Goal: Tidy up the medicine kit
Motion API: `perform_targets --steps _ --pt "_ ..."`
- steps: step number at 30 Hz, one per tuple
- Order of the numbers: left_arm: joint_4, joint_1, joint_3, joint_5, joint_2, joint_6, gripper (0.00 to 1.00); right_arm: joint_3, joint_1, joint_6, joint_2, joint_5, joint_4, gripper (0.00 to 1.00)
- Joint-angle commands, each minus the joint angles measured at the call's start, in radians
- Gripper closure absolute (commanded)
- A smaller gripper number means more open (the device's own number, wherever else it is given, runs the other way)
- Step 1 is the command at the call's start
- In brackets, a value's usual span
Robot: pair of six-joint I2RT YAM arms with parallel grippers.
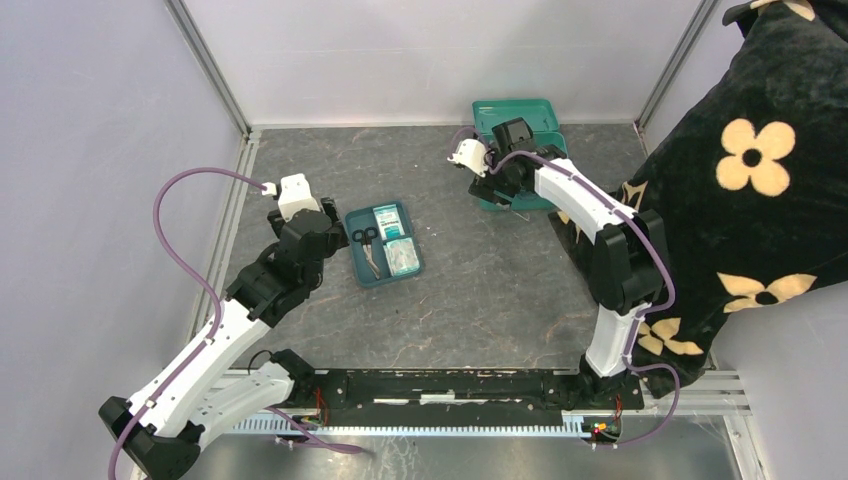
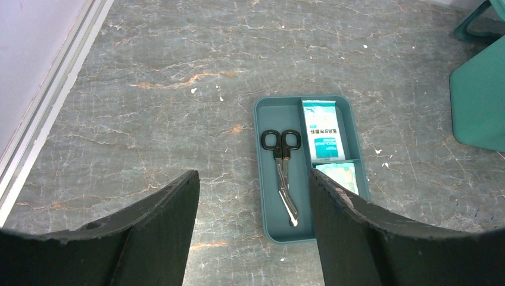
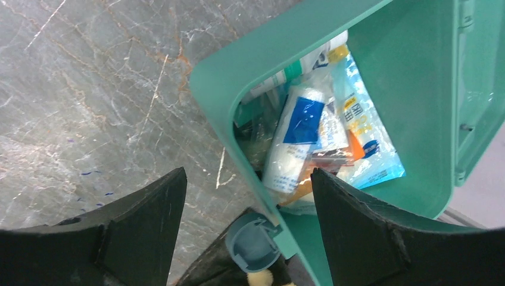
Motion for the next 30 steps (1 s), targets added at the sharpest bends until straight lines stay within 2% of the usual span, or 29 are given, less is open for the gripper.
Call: perform_targets --steps 1,5,11,13,17,20,23,27,30 --pt "0.038 0.007 0.003 -0.001 0.002 0.014 0.26 0.089 -0.011 -0.068 0.037 -0.038 -0.002 0.18" --pt "0.038 0.009 0.002 0.0 0.001 0.016 0.26 0.165 -0.032 -0.064 0.11 -0.082 -0.048 0.3" --pt "0.038 0.008 0.002 0.0 0.001 0.016 0.26 0.164 -0.035 -0.046 0.135 -0.127 -0.062 0.47" --pt "0.04 0.009 0.0 0.0 -0.001 0.016 0.26 0.157 -0.037 -0.039 0.135 -0.142 -0.061 0.56" --pt "0.045 0.008 0.0 0.001 -0.002 0.016 0.26 0.156 -0.038 -0.005 0.136 -0.171 -0.061 0.63" --pt "0.046 0.01 0.001 0.004 0.0 0.017 0.26 0.159 -0.037 0.065 0.134 -0.192 -0.037 0.69" --pt "0.044 0.012 0.0 0.005 0.003 0.019 0.26 0.134 -0.038 0.144 0.124 -0.152 0.007 0.8" --pt "0.048 0.012 -0.001 0.007 0.002 0.019 0.26 0.127 -0.036 0.234 0.121 -0.174 0.028 0.95" --pt "0.048 0.014 0.002 0.013 0.011 0.019 0.26 0.138 -0.029 0.321 0.119 -0.182 0.041 1.0"
